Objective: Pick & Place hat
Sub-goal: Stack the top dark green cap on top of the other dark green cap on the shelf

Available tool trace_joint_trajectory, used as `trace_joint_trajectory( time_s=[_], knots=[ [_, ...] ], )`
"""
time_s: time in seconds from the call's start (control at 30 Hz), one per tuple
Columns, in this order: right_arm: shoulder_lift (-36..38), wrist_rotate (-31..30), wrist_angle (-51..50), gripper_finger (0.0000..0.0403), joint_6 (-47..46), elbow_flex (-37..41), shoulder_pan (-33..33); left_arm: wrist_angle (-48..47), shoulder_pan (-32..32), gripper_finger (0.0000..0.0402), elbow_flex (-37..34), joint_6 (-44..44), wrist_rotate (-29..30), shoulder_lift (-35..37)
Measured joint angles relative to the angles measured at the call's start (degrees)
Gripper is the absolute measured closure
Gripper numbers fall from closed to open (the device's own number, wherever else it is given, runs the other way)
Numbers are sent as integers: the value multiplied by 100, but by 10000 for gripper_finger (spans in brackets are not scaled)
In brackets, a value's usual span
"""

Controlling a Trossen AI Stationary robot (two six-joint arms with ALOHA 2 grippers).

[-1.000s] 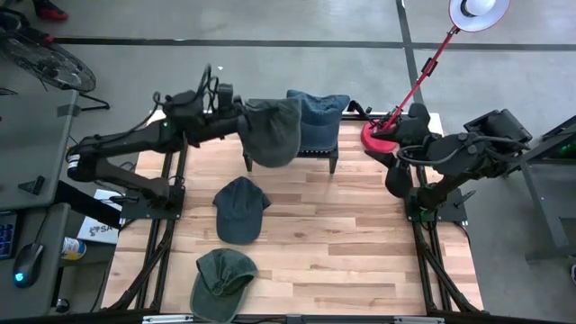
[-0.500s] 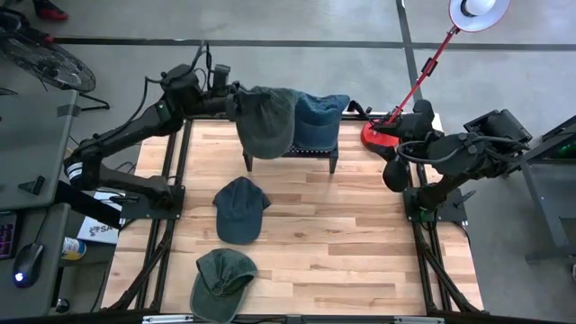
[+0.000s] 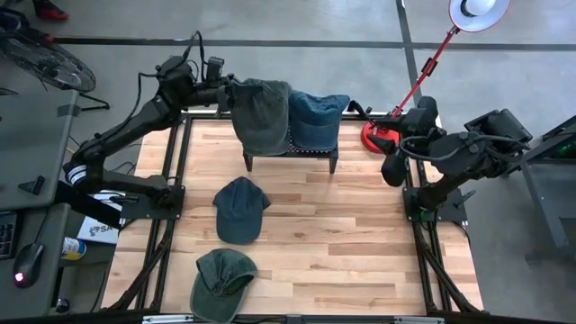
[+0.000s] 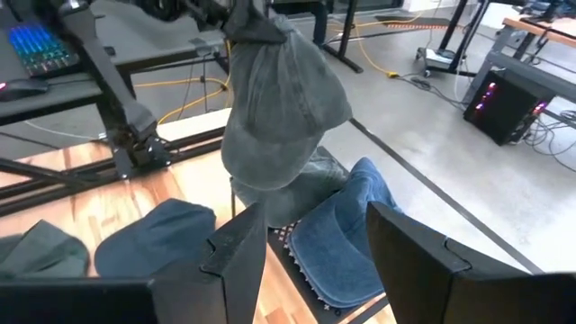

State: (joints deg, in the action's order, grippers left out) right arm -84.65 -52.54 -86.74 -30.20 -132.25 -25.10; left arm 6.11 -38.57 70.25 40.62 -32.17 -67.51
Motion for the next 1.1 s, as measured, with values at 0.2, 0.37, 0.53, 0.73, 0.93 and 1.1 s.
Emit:
trace_joint_trajectory(
  time_s=[0.2,0.37,0.53,0.73,0.93,1.1],
  knots=[
    [-1,-71,16,219,-111,0,2,1063,-221,401,-661,565,-207,-11],
    [-1,-100,39,219,-162,0,2,1424,-470,401,-918,812,-401,-9],
    [-1,-154,39,219,-196,0,2,1428,-579,401,-1071,788,-584,-7],
    [-2,-137,39,219,-219,0,115,1447,-579,401,-1190,717,-642,-7],
    [-2,-18,37,219,-210,0,310,1725,-579,401,-1420,721,-647,-18],
    [-4,60,37,219,-186,0,421,1814,-579,401,-1483,721,-628,-26]
  ],
)
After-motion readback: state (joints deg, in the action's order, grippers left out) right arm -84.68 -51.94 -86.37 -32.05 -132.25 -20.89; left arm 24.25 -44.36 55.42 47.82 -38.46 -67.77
